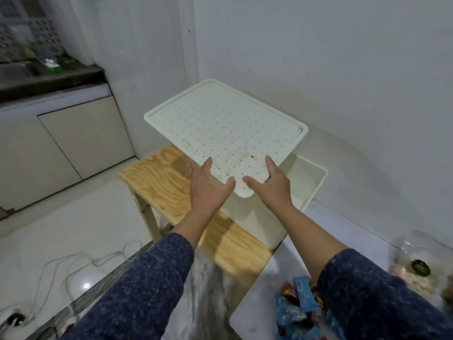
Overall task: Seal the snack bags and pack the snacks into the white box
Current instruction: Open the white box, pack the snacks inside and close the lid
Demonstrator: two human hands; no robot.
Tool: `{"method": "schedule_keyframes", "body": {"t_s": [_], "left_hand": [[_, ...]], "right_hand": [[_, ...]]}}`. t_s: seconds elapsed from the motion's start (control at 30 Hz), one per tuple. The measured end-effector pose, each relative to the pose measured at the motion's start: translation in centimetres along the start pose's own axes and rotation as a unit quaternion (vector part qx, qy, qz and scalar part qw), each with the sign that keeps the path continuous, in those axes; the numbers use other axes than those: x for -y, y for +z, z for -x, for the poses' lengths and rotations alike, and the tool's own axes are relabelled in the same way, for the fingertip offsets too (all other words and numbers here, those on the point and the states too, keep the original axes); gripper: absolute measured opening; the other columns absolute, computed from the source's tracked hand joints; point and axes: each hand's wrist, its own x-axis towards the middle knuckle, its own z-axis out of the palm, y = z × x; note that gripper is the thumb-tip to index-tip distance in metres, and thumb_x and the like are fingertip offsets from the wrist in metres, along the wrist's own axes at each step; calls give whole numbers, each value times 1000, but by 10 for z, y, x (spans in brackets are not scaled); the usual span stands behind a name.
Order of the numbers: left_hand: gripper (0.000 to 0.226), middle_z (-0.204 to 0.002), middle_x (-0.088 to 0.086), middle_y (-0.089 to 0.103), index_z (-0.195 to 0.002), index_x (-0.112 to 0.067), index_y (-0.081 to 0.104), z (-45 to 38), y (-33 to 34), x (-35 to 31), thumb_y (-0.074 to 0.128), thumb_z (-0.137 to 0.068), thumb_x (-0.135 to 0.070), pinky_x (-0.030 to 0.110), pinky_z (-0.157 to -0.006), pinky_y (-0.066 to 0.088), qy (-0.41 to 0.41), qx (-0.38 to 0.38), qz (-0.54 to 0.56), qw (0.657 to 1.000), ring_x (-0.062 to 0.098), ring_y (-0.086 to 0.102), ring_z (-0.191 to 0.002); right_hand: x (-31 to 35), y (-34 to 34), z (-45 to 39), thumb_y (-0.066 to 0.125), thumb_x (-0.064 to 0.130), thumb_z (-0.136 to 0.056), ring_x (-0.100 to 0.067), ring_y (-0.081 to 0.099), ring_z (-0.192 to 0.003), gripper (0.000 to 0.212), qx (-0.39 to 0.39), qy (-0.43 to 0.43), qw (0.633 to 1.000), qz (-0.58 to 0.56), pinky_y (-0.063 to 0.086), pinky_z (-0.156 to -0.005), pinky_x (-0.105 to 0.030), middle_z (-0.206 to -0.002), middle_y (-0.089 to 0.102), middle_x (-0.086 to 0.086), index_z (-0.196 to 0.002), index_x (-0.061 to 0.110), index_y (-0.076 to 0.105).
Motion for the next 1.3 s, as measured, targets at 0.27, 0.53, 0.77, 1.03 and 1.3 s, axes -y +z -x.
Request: {"method": "schedule_keyframes", "body": {"t_s": [0.27, 0.53, 0.77, 1.03, 1.3], "left_hand": [[100, -158, 14, 3, -149, -24, 21, -71, -108, 103, 69, -69, -60, 41, -117, 20, -62, 20, -7, 998, 27, 3, -147], [100, -155, 11, 14, -148, -22, 23, -124, -179, 201, 68, -67, -61, 43, -115, 28, -95, 31, -57, 993, 32, 15, -144], [96, -150, 10, 18, -146, -21, 26, -151, -175, 254, 69, -69, -57, 39, -110, 32, -154, 49, -65, 985, 30, 24, -140], [96, -143, 9, 21, -144, -22, 29, -184, -122, 283, 73, -66, -57, 31, -102, 39, -171, 117, -89, 974, 26, 33, -133], [103, -149, 12, 16, -145, -32, 17, -198, -69, 297, 67, -61, -67, 45, -107, 39, -201, 210, -127, 948, 33, 27, -138]], "right_hand": [[78, 153, -16, 68, 46, -78, -25, 39, -132, 86, 27, -16, 997, 65, 36, -105, -34, -143, 39, -10, -148, 22, 22], [113, 281, -24, 66, 52, -77, -26, 35, -137, 88, 74, 8, 994, 77, 36, -110, -40, -149, 35, -8, -148, 24, 20], [95, 339, -48, 64, 48, -80, -27, 35, -134, 84, 111, 38, 988, 103, 34, -107, -40, -143, 38, -11, -147, 24, 21], [37, 365, -80, 63, 46, -81, -26, 39, -130, 82, 108, 113, 980, 126, 36, -108, -39, -139, 40, -11, -147, 19, 21], [-11, 358, -96, 60, 49, -83, -24, 34, -134, 82, 123, 151, 968, 157, 35, -108, -37, -148, 29, -6, -147, 21, 18]]}}
